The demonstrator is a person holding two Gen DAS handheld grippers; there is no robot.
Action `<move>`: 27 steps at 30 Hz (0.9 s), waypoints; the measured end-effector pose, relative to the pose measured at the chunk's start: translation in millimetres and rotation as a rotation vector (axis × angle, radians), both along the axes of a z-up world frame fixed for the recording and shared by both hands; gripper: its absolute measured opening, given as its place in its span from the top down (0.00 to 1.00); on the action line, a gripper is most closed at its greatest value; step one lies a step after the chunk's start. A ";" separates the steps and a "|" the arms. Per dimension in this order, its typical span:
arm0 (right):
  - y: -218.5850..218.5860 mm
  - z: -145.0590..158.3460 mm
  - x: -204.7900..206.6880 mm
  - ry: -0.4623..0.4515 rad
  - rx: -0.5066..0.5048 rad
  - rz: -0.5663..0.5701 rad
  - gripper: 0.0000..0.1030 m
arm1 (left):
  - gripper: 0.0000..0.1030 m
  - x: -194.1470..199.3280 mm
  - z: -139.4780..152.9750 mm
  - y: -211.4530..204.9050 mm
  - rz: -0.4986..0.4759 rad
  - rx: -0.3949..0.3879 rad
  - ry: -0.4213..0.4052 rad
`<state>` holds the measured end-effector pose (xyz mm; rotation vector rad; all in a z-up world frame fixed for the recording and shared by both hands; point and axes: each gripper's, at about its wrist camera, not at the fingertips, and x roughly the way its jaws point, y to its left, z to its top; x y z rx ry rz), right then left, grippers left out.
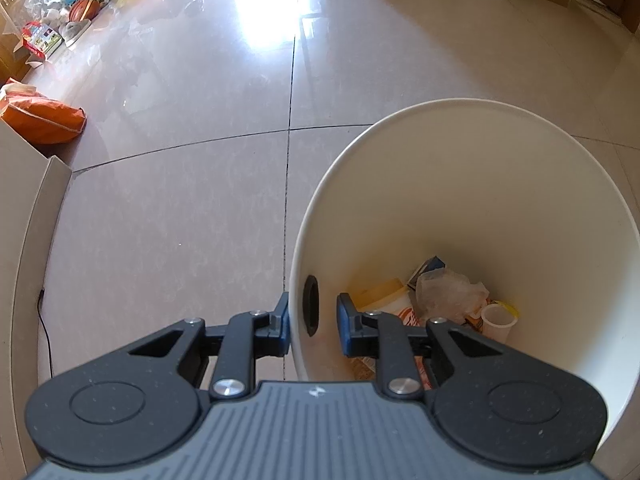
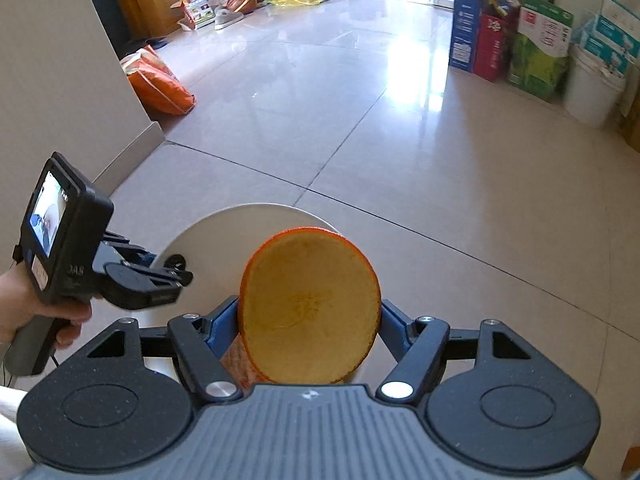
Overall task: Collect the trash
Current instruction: 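Carry the orange peel over the bin and release it with the right tool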
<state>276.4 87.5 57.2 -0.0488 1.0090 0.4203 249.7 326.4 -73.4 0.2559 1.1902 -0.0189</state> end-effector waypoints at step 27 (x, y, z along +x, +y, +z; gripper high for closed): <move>-54.7 -31.2 -3.9 0.008 0.034 -0.182 0.01 | 0.80 -0.3 0.1 -1.6 0.000 -0.002 0.002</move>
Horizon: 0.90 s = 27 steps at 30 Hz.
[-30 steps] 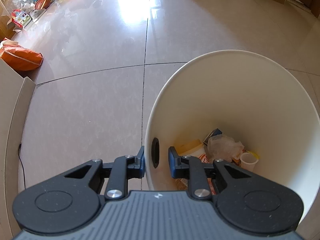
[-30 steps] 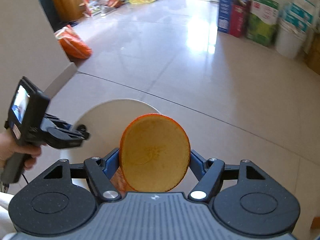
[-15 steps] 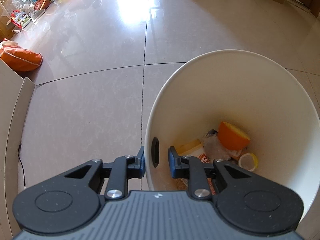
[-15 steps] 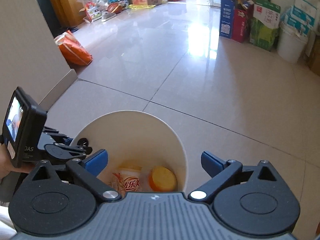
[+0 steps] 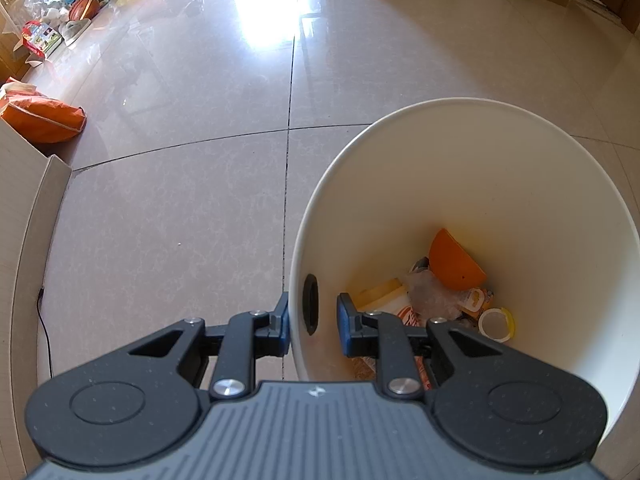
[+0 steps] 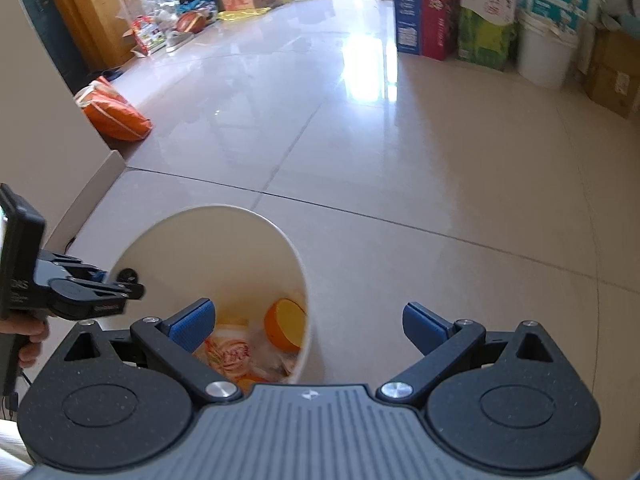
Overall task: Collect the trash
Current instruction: 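Carry the orange peel over the bin and release it with the right tool, then move the right tool to the blue juice carton and grasp it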
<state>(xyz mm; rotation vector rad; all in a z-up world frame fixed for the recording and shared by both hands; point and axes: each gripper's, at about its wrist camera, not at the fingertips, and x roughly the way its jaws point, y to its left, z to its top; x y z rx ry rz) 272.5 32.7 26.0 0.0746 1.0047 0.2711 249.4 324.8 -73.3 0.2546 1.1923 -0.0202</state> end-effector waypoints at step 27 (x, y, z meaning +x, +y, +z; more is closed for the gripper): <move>-237.4 -223.5 -12.7 0.342 0.066 -0.916 0.03 | 0.79 0.2 -3.5 -6.4 -0.014 0.020 0.003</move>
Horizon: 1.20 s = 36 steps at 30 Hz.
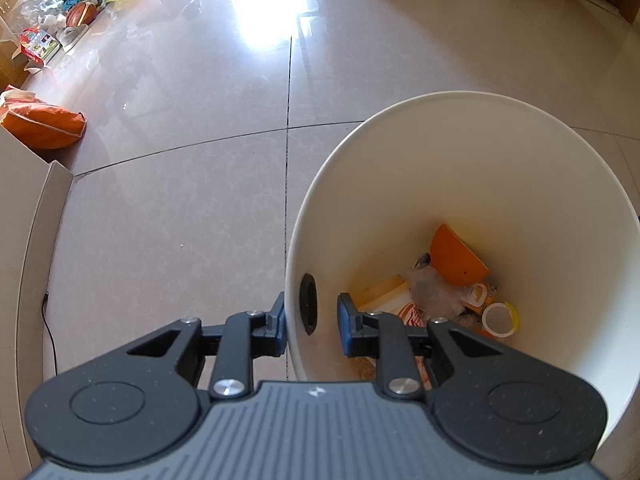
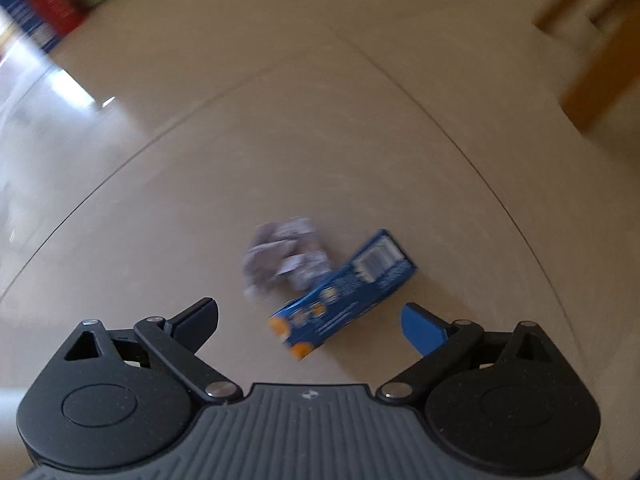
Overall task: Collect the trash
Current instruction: 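Move the right tool to the blue juice carton and grasp it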
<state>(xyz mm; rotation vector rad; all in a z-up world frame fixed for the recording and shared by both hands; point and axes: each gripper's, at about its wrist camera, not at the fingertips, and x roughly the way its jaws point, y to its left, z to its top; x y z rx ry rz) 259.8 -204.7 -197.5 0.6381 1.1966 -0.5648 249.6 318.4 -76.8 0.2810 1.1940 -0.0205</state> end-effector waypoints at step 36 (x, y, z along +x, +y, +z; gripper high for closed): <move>-17.4 -81.9 8.0 0.101 0.027 -0.109 0.60 | 0.76 0.3 2.0 1.0 0.001 0.002 0.004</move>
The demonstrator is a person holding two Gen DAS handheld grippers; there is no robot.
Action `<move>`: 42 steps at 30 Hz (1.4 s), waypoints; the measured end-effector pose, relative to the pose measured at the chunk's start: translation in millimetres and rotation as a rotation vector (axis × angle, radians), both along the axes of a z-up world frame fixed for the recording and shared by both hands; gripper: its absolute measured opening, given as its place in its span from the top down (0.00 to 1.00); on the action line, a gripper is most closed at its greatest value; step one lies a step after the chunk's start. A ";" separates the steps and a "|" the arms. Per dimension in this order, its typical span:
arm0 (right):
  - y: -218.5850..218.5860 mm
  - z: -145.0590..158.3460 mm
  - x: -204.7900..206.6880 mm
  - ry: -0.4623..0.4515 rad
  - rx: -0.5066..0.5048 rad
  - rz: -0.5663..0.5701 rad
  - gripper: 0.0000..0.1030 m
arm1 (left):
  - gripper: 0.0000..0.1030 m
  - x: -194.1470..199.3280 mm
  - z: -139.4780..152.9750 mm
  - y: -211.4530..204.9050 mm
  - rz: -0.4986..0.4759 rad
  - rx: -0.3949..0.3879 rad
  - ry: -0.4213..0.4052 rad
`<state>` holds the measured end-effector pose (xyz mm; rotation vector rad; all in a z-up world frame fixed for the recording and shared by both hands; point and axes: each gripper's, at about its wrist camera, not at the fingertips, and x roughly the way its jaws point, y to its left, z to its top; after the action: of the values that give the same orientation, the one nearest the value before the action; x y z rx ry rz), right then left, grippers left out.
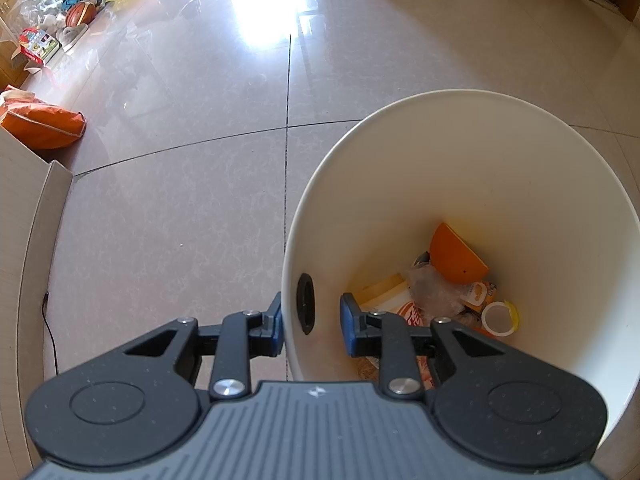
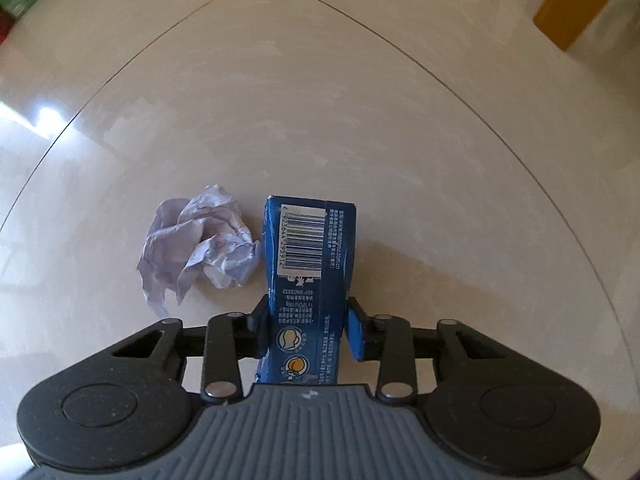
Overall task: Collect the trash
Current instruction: 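Move the right tool to the blue juice carton and grasp it, then carry the blue carton over the bin and open the right tool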
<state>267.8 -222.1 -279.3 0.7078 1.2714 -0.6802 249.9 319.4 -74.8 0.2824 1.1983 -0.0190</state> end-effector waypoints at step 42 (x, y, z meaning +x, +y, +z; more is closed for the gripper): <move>271.6 324.6 -21.1 -0.387 -0.122 1.163 0.60 | 0.76 -1.6 1.5 2.6 -0.007 -0.016 -0.007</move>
<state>246.7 49.5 45.2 -0.0767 1.0397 0.3260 248.2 322.0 -73.2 0.2724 1.1898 -0.0340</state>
